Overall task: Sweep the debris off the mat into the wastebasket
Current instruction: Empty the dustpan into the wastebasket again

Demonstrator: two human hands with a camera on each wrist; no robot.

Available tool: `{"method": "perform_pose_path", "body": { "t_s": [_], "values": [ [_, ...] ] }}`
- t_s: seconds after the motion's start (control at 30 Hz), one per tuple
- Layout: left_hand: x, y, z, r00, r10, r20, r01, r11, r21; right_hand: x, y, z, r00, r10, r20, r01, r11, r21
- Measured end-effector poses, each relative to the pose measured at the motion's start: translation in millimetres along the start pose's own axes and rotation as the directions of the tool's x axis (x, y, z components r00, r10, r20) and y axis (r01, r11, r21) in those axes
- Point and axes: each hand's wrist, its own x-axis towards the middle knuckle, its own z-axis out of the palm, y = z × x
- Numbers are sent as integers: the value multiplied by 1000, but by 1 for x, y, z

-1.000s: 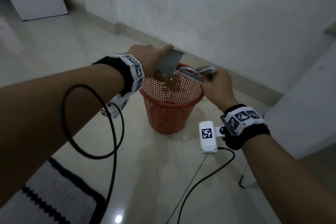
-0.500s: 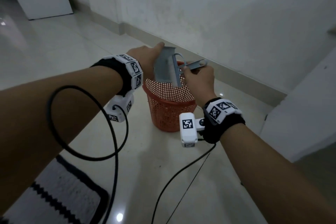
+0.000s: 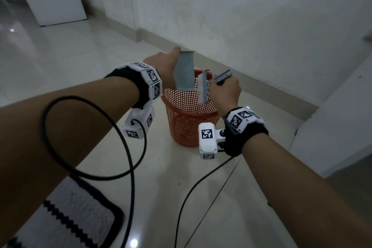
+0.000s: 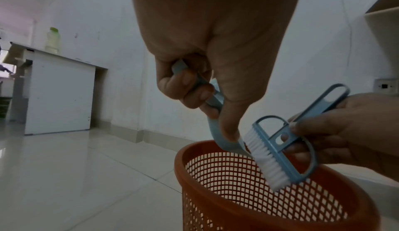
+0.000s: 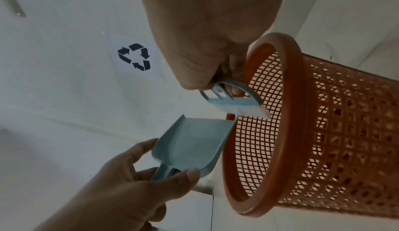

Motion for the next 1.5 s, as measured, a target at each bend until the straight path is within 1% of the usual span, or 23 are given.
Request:
{"method": "perform_pose_path", "body": {
  "t_s": [0.03, 0.07, 0.13, 0.17, 0.2, 0.27, 0.33, 0.37, 0.43, 0.5, 0.53, 0.63, 0.73, 0.8, 0.87, 0.97, 1.07, 1.13, 1.2, 1.27, 1.37, 1.43, 1.5],
  "values": [
    [-2, 1, 0, 1000, -24, 6, 25, 998, -56, 0, -1, -3, 999, 0, -36, 1, 1000, 28],
    [-5, 2, 1, 999, -52, 12, 53, 990, -133, 0, -2, -6, 997, -32, -73, 36, 998, 44],
    [-12, 4, 4, 995, -102, 22, 104, 946, -309, -3, -6, -10, 976, -186, -113, 190, 981, 30],
    [-15, 5, 5, 993, -115, 35, 119, 911, -395, -5, -9, -11, 950, -293, -112, 295, 956, 3],
    [-19, 7, 6, 992, -111, 60, 126, 870, -477, -8, -10, -11, 910, -406, -90, 404, 914, -34],
    [-30, 11, 10, 986, -91, 138, 159, 753, -638, -14, -13, -9, 791, -611, 6, 607, 784, -134],
    [-44, 13, 15, 976, -60, 209, 202, 610, -766, -23, -16, -7, 667, -739, 101, 740, 639, -210],
    [-52, 13, 18, 973, -35, 228, 209, 548, -810, -28, -18, -7, 621, -773, 133, 780, 591, -207],
    [-67, 12, 23, 968, 26, 251, 210, 466, -859, -33, -17, -10, 541, -820, 189, 840, 518, -159],
    [-77, 12, 25, 967, 52, 250, 211, 388, -897, -36, -10, -11, 487, -835, 256, 873, 475, -112],
    [-81, 13, 25, 969, 46, 243, 214, 341, -915, -38, -5, -12, 477, -834, 278, 877, 472, -90],
    [-86, 18, 23, 971, 28, 236, 222, 241, -945, -50, 4, -16, 458, -842, 287, 880, 474, -14],
    [-90, 23, 27, 970, 20, 242, 233, 206, -951, -65, 11, -25, 445, -853, 273, 882, 470, 31],
    [-92, 27, 32, 971, 25, 237, 228, 202, -953, -69, 11, -29, 477, -833, 281, 863, 505, 31],
    [-94, 32, 38, 965, 23, 261, 252, 185, -950, -70, 10, -31, 506, -814, 285, 847, 531, 14],
    [-96, 41, 43, 957, 18, 289, 284, 136, -949, -71, 16, -40, 520, -801, 299, 841, 541, -12],
    [-97, 48, 47, 956, 27, 293, 288, 123, -950, -78, 25, -53, 552, -779, 296, 825, 562, -61],
    [-99, 54, 52, 957, 86, 277, 266, 120, -956, -83, 36, -65, 568, -779, 265, 823, 540, -175],
    [-104, 60, 59, 946, 171, 274, 260, 100, -960, -88, 48, -80, 576, -786, 225, 812, 519, -267],
    [-111, 63, 67, 925, 240, 296, 285, 80, -955, -97, 64, -93, 563, -801, 205, 816, 498, -295],
    [-128, 67, 85, 882, 297, 366, 345, 122, -931, -119, 92, -107, 545, -798, 258, 830, 471, -297],
    [-141, 69, 104, 864, 285, 414, 386, 153, -910, -137, 113, -111, 567, -755, 328, 821, 488, -296],
    [-152, 72, 131, 853, 243, 462, 432, 168, -886, -154, 137, -111, 599, -694, 399, 800, 530, -281]
  ]
}}
